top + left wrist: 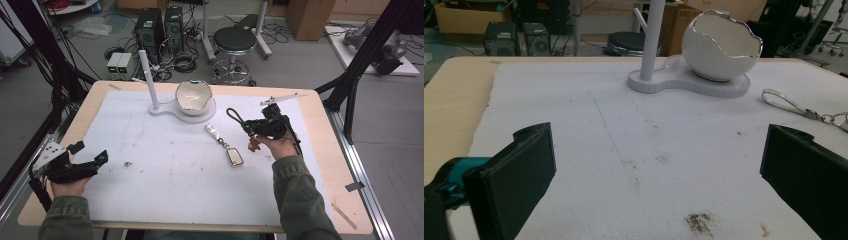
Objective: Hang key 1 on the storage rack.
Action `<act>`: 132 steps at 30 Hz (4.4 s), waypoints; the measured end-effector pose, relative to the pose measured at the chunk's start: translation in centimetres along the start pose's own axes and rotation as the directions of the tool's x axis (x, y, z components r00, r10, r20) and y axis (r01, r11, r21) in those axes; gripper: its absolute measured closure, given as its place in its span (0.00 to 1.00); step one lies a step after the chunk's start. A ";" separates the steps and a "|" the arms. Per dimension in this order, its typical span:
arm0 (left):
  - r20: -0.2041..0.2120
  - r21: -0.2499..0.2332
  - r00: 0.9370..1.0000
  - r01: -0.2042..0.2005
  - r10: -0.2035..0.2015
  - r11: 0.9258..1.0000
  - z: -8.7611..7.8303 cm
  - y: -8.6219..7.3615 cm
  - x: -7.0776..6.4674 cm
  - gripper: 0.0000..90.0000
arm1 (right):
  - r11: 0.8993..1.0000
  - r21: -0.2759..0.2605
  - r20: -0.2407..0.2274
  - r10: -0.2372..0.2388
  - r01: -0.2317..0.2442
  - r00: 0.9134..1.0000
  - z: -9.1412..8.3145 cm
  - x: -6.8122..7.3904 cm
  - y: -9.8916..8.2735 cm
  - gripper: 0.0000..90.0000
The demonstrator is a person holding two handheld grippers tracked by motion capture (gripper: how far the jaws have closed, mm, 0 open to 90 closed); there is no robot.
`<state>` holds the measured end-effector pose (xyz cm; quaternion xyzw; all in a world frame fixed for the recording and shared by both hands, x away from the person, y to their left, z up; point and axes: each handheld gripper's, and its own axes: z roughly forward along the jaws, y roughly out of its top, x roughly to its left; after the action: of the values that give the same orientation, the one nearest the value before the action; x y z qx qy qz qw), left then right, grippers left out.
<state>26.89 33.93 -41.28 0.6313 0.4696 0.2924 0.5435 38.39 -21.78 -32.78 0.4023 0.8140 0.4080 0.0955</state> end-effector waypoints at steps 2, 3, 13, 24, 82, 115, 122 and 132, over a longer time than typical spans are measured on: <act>0.001 0.001 1.000 0.001 -0.001 1.000 0.0 0.0 0.0 0.02 | 1.000 -0.002 -0.003 -0.001 0.001 1.000 0.1 0.1 0.3 0.86; 0.001 0.000 1.000 0.001 -0.001 1.000 0.0 0.0 0.0 0.02 | 1.000 -0.004 -0.007 -0.008 0.008 1.000 0.1 0.4 0.7 0.86; 0.003 0.002 1.000 0.001 -0.001 1.000 0.1 0.0 0.1 0.02 | 0.999 0.004 -0.050 -0.045 0.045 0.998 1.4 2.1 2.8 0.86; 0.008 -0.004 1.000 0.008 -0.008 1.000 0.1 0.0 0.3 0.02 | 0.998 0.005 -0.082 -0.068 0.069 0.994 2.5 3.5 4.8 0.86; 0.026 -0.019 0.999 0.027 -0.027 0.999 0.4 0.0 0.8 0.02 | 0.994 -0.010 -0.264 -0.109 0.110 0.958 10.5 10.2 14.7 0.86; 0.032 -0.008 0.999 0.024 -0.024 1.000 0.2 -0.1 1.1 0.02 | 0.999 -0.004 -0.257 -0.053 0.053 0.965 15.7 10.4 20.2 0.86; 0.031 -0.008 0.999 0.023 -0.023 1.000 0.2 -0.1 1.1 0.02 | 0.998 0.013 -0.234 -0.055 0.059 0.971 16.3 10.1 20.0 0.86; 0.032 -0.009 0.999 0.028 -0.028 1.000 0.2 -0.1 1.2 0.02 | 0.996 0.011 -0.168 -0.087 0.090 0.982 17.4 10.4 19.5 0.82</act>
<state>27.52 34.90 -41.59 0.6265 0.4684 0.2771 0.5579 51.25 2.76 -27.80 0.3310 0.8399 0.4281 0.0410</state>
